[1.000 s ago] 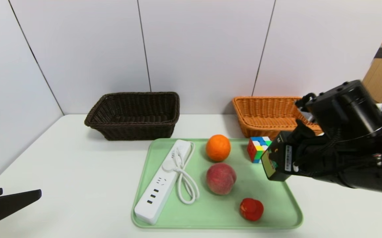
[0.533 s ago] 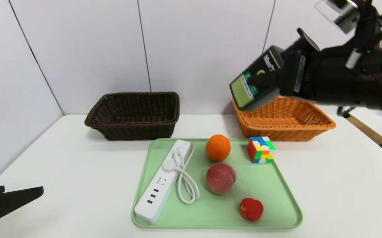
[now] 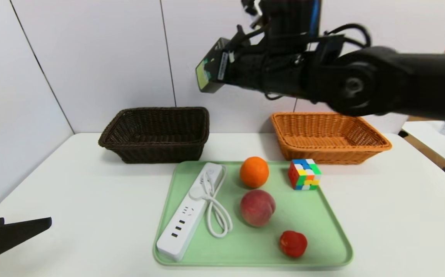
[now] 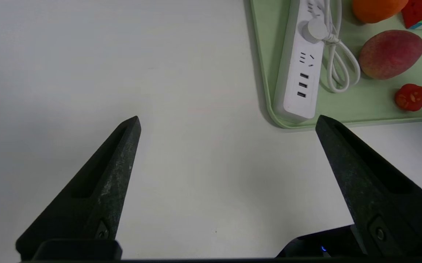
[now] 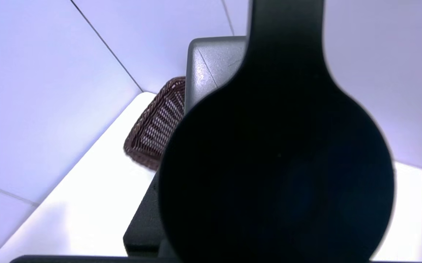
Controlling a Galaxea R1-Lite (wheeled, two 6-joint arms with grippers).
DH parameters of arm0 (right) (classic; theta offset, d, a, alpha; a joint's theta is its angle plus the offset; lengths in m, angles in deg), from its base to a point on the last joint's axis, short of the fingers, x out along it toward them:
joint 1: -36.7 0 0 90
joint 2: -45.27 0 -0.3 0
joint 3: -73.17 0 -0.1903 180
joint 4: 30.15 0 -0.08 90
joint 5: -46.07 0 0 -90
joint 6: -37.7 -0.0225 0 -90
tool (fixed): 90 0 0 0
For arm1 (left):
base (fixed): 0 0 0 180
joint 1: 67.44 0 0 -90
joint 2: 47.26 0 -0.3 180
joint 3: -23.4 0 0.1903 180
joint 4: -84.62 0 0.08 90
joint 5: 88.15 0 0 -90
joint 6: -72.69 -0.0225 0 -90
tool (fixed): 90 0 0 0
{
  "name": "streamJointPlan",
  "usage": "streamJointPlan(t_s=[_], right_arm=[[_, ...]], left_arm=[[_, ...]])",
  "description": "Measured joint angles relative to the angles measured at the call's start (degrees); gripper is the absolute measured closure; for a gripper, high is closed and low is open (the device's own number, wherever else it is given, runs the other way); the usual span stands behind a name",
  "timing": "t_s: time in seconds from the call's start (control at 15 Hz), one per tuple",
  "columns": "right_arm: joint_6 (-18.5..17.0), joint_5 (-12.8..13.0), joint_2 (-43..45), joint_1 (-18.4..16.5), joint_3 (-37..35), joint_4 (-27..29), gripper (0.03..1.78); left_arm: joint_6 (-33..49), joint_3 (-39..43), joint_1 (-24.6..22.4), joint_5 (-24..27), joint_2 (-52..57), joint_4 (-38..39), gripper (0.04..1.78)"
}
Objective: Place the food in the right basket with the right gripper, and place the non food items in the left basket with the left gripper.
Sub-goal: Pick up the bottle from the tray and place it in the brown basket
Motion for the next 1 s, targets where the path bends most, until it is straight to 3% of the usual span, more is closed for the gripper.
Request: streamJointPlan(t_s=[0.27,0.33,0.47,0.93,1.0], right_arm=[[4.85,0.02,-14.29,1.38,1.6,-21.61,1.16],[5.29,-0.48,-16.63,1.57,1.72,-24.66,1.16],[5.29,-1.94,-19.77,1.73,1.85,-25.82,1.16],[5.6,-2.04,-25.03,1.29,2.12,-26.1,1.16],[5.81,-2.07,-25.31,1.18,2.21,-26.23,1.04]], left_arm=[[-0.05,0.11,0.0,-2.96,0.56,-1.94,0.13],[-0.06,0.11,0.0,-3.62,0.8,-2.46,0.13],[-0.06,0.13,0.0,-3.89,1.13,-3.25,0.13],[-0.02,2.16,0.0,-3.89,1.82,-3.5,0.13],[-0.06,2.43,0.0,-3.84,1.85,-3.4,0.13]])
